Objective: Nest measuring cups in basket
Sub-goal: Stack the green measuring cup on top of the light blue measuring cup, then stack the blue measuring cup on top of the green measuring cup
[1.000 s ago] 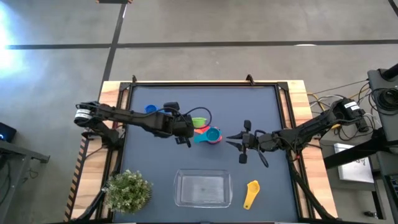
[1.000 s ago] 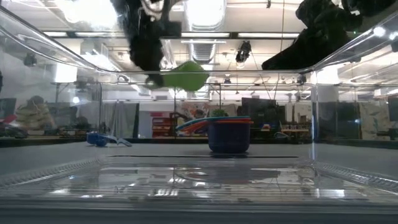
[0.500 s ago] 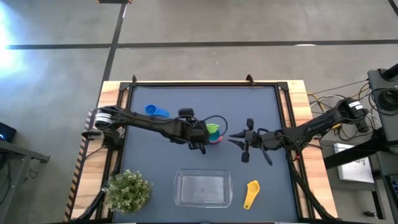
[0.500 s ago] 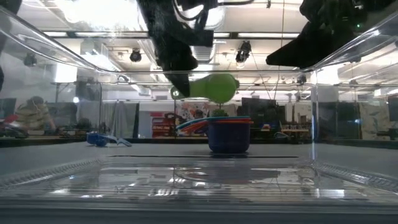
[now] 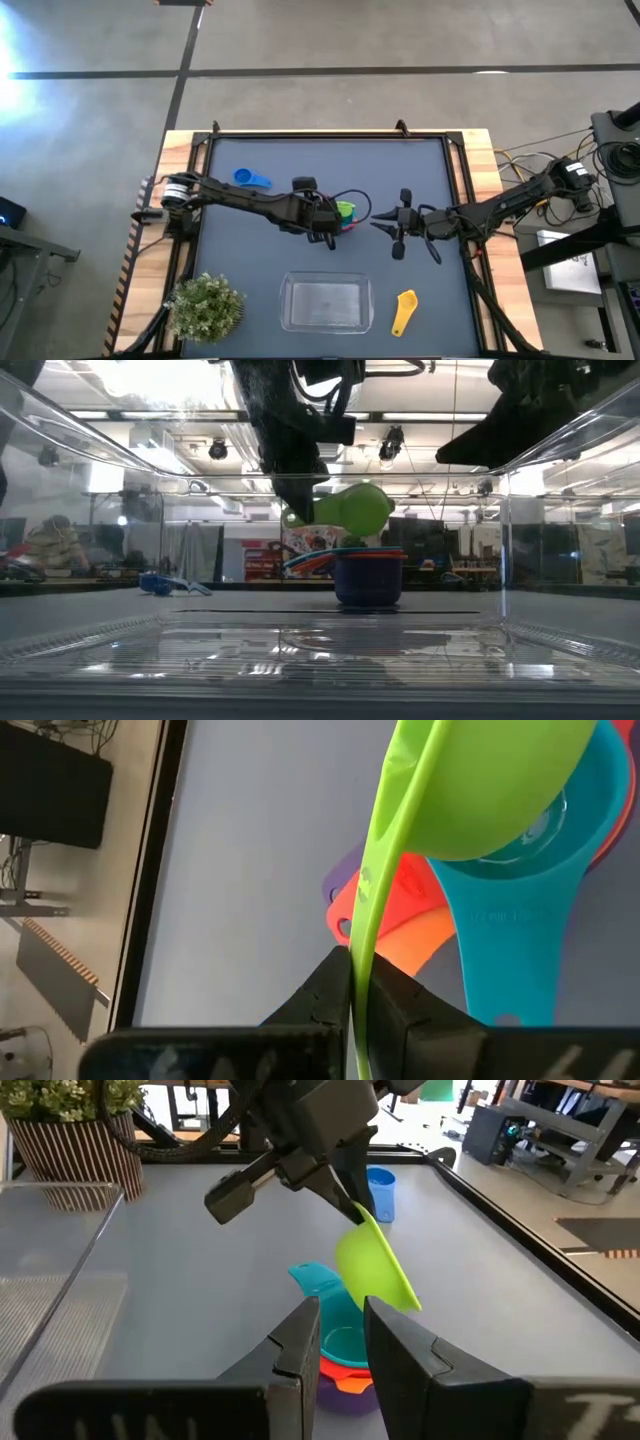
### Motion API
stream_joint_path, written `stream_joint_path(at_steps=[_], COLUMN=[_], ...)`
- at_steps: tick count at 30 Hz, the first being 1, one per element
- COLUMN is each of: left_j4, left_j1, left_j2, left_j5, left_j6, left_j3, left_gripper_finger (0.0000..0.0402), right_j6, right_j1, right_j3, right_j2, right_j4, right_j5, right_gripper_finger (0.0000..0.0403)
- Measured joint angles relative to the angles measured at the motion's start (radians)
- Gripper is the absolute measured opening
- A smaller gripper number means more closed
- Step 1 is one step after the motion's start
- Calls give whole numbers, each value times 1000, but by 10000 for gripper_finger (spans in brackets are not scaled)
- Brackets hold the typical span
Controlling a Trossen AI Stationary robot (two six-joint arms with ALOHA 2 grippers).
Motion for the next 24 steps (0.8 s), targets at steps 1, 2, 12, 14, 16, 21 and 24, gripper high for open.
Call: stream_joint_path(at_steps=[1, 2, 12, 14, 16, 21, 24], left_j4=[0, 0, 6, 6, 4, 1, -13], left_j1=[0, 0, -7, -14, -22, -47, -60], left_j2=[0, 0, 3, 2, 2, 3, 3], left_j5=[-3, -8, -2, 16, 48, 126, 138], left_j6=[0, 0, 0, 0, -1, 0, 0], left_j3=[0, 0, 0, 0, 4, 36, 64], left_gripper_finger=[2, 4, 82, 101, 118, 151, 163], right_j6=[0, 0, 0, 0, 0, 0, 1], right_j1=[0, 0, 0, 0, 0, 0, 0], right_j3=[-1, -1, -1, -1, -1, -4, -5], right_j2=[0, 0, 0, 0, 0, 0, 0], right_j4=[0, 0, 2, 2, 2, 2, 2], right_j5=[0, 0, 0, 0, 0, 0, 0], right_gripper_finger=[68, 68, 68, 68, 68, 68, 68])
